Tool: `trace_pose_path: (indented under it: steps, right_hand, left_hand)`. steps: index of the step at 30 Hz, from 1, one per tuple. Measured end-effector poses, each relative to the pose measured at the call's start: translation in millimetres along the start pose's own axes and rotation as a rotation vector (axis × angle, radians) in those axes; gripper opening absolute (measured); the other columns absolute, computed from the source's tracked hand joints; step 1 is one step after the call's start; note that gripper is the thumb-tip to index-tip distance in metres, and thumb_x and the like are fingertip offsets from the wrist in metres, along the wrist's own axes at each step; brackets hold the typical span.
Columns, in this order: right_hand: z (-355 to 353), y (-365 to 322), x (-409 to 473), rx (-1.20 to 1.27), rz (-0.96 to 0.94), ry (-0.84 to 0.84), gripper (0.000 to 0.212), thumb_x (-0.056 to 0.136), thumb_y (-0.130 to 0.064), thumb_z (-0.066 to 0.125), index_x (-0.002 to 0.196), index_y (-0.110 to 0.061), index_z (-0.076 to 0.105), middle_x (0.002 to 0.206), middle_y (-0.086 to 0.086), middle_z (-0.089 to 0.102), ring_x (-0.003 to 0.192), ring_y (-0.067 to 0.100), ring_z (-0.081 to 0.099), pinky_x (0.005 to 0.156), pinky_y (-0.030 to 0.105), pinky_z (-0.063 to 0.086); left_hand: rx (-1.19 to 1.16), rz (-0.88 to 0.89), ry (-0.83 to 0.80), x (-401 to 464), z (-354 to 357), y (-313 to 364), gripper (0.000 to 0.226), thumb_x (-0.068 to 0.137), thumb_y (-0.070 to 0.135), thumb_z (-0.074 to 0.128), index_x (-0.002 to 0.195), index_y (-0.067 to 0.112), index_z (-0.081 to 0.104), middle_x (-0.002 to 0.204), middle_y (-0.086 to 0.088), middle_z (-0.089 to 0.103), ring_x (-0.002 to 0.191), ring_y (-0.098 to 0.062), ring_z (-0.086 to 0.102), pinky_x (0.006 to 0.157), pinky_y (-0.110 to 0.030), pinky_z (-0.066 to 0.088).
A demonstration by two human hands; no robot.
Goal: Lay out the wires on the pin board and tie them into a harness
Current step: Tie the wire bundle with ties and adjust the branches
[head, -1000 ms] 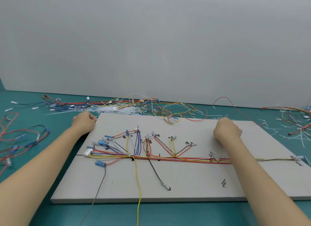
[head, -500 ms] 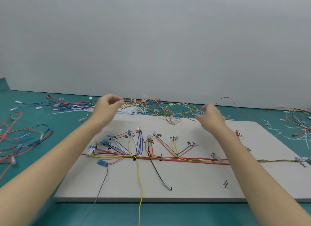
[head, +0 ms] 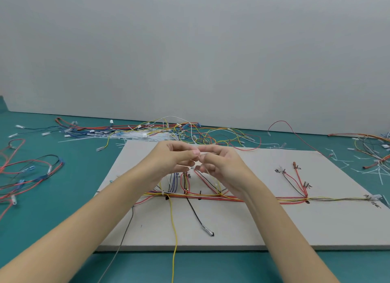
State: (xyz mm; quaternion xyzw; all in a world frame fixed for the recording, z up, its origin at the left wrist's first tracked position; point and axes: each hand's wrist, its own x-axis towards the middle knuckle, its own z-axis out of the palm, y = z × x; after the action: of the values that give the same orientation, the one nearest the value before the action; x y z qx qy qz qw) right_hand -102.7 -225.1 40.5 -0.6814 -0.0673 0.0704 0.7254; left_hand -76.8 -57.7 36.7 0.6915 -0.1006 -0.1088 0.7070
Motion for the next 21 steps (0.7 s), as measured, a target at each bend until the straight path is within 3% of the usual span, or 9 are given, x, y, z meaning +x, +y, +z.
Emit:
trace_pose_path:
  steps: [5,10,13,17,21]
  right_hand:
    - [-11,4,-5,0.113,0.068,-0.117,0.027,0.089,0.004,0.059,0.116,0.001,0.065,0.078,0.003,0.064,0.062,0.012,0.060,0.086,0.031,0.056]
    - [-16,11,-8,0.109,0.115,-0.081,0.008,0.082,-0.008,0.070,0.089,-0.004,0.074,0.075,0.007,0.065,0.057,0.015,0.061,0.084,0.033,0.057]
    - [-18,11,-8,0.147,0.134,-0.084,0.009,0.074,-0.016,0.075,0.078,-0.008,0.076,0.070,0.005,0.065,0.056,0.015,0.062,0.078,0.030,0.059]
    - [-18,13,-7,0.232,0.142,-0.064,0.006,0.074,-0.011,0.073,0.077,-0.007,0.076,0.073,0.008,0.068,0.062,0.017,0.067,0.072,0.027,0.059]
    - [-21,14,-4,0.363,0.122,0.031,0.017,0.071,-0.008,0.073,0.085,0.000,0.072,0.075,0.010,0.067,0.066,0.018,0.068,0.073,0.029,0.059]
  left_hand:
    - [-0.104,0.021,-0.032,-7,-6,-7,0.008,0.090,0.015,0.066,0.083,0.013,0.070,0.082,-0.005,0.072,0.071,-0.013,0.069,0.062,-0.020,0.055]
    - [-0.226,0.038,0.100,-9,-12,-7,0.005,0.082,0.021,0.068,0.082,0.016,0.070,0.080,-0.003,0.073,0.069,-0.011,0.069,0.061,-0.019,0.056]
    - [-0.189,0.077,0.116,-9,-18,-6,0.007,0.081,0.025,0.068,0.082,0.018,0.068,0.081,0.001,0.072,0.068,-0.009,0.066,0.061,-0.018,0.054]
    - [-0.179,0.106,0.121,-10,-19,-6,0.007,0.085,0.021,0.067,0.080,0.019,0.069,0.080,0.000,0.072,0.066,-0.009,0.064,0.062,-0.019,0.052]
    - [-0.122,0.121,0.168,-10,-18,-7,0.024,0.086,0.009,0.067,0.066,0.021,0.074,0.073,-0.003,0.072,0.060,-0.008,0.063,0.058,-0.016,0.052]
